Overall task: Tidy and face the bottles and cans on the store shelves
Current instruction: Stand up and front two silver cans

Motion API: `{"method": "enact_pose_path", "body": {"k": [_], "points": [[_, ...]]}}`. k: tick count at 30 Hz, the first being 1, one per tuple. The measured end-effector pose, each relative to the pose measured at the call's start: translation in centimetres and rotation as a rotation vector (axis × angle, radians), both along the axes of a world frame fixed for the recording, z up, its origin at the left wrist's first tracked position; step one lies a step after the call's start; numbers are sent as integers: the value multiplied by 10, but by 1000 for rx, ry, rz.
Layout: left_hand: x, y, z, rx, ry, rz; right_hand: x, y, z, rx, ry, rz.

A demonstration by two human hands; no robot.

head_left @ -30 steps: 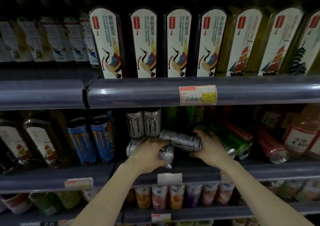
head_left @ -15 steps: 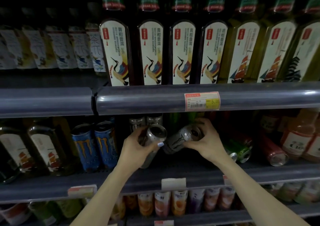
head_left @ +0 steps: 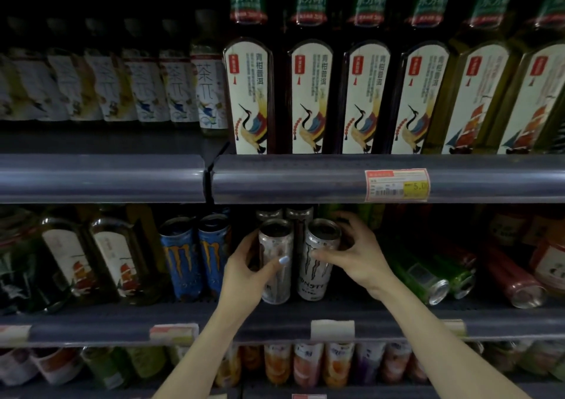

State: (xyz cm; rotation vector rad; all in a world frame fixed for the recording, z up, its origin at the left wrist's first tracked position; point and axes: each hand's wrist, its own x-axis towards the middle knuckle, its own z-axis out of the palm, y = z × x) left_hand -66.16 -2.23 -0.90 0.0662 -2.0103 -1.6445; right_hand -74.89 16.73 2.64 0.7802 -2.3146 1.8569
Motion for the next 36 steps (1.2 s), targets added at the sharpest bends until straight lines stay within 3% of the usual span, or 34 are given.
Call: {"method": "enact_pose_path", "body": {"k": [10, 27, 36], "points": [[3, -3, -21, -171, -186, -47, 5, -2, -27, 126, -120, 75], [-11, 8, -31, -229, -132, 323, -2, -18, -39, 132, -122, 44], [-13, 11, -35, -219, -143, 361, -3, -18, -45, 135, -152, 58]]}}
